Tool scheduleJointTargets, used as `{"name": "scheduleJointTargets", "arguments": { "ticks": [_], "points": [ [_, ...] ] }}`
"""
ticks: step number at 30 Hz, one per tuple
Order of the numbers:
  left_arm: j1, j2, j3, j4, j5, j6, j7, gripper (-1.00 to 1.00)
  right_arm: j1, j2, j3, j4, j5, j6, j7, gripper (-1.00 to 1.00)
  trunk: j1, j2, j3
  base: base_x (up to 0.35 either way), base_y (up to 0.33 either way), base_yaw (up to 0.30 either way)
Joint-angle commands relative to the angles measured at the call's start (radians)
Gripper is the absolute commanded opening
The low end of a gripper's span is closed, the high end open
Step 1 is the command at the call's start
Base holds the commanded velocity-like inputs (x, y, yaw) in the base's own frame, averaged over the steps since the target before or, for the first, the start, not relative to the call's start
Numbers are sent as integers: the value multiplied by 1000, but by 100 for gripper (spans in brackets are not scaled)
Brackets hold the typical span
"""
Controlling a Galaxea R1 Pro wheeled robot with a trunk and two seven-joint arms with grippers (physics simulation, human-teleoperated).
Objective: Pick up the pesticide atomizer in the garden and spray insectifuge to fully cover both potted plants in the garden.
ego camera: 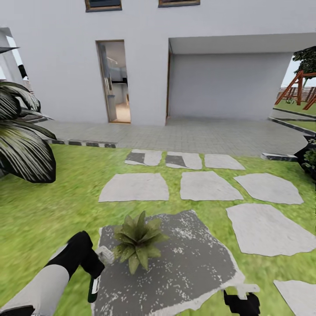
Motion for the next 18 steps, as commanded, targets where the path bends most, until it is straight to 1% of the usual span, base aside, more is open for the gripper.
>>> {"name": "scheduleJointTargets", "arguments": {
  "ticks": [1,3,5,9,11,14,16,18],
  "points": [
    [-4,-1,4,-2,-28,8,-14,-100,-1,0,-7,2,11,-5,-3,100,0,0,-1,72,-184,0],
    [-6,-1,4,-2,-67,9,-20,-100,-1,-1,-8,2,10,-5,-3,100,0,0,-1,151,-197,0],
    [-6,-2,4,-2,-89,9,-22,-100,-1,-1,-8,2,9,-5,-4,100,0,0,-1,214,-197,0],
    [-7,-2,4,-2,-103,9,-55,-100,-1,0,-7,2,8,-5,-4,100,0,0,-1,259,-170,31],
    [-7,-1,4,-2,-107,9,-72,-100,-1,0,-7,3,7,-5,-4,100,0,0,-1,279,-155,203],
    [-7,-1,3,-2,-108,9,-76,-100,-1,1,-7,3,7,-5,-4,100,0,0,-1,206,-165,247],
    [-7,-1,1,-2,-108,9,-79,-100,-1,1,-7,3,8,-5,-4,100,0,0,-1,-156,-189,88],
    [-7,-1,-14,-2,-108,9,-80,-100,-1,1,-7,3,8,-5,-4,100,0,0,-1,-233,-193,25]
  ]
}}
